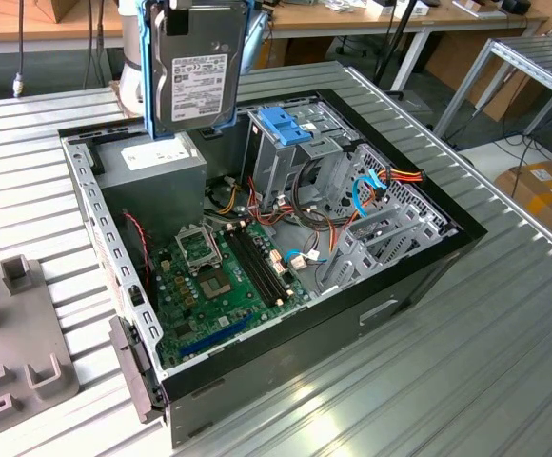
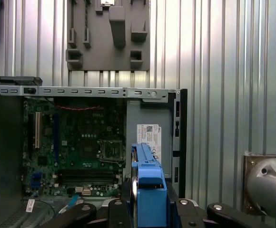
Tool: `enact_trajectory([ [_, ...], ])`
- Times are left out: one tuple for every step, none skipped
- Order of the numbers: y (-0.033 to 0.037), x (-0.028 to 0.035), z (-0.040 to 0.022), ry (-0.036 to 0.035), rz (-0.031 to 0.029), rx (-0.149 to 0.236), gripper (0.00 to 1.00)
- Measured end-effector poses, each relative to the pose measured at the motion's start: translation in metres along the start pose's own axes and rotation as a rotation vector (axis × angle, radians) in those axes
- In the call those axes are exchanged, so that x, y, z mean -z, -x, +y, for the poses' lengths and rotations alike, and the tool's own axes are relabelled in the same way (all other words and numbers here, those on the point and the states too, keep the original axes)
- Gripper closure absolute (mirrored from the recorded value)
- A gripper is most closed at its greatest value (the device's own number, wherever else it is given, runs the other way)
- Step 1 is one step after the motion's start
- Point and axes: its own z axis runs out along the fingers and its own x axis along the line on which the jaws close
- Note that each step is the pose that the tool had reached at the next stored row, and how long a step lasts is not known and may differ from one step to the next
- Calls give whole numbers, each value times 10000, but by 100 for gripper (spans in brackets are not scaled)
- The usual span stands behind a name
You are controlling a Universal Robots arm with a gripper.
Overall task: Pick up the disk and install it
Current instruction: 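Pick up the disk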
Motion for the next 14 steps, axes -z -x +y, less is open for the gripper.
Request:
enact_trajectory([
  [0,1,-18,1,1,0,63],
  [0,1,-34,0,0,0,63],
  [0,1,-51,1,1,0,63],
  [-1,1,-69,0,0,0,63],
  [-1,1,-101,0,0,0,63],
  [-1,1,-117,0,0,0,63],
  [-2,1,-132,0,0,0,63],
  [-2,2,-167,1,1,0,63],
  [-2,2,-186,0,0,0,63],
  [-2,2,-207,1,1,0,63],
  [-3,2,-238,1,0,0,63],
  [-3,2,-257,0,1,0,63],
  [-3,2,-274,0,0,0,63],
  [-4,2,-294,0,0,0,63],
])
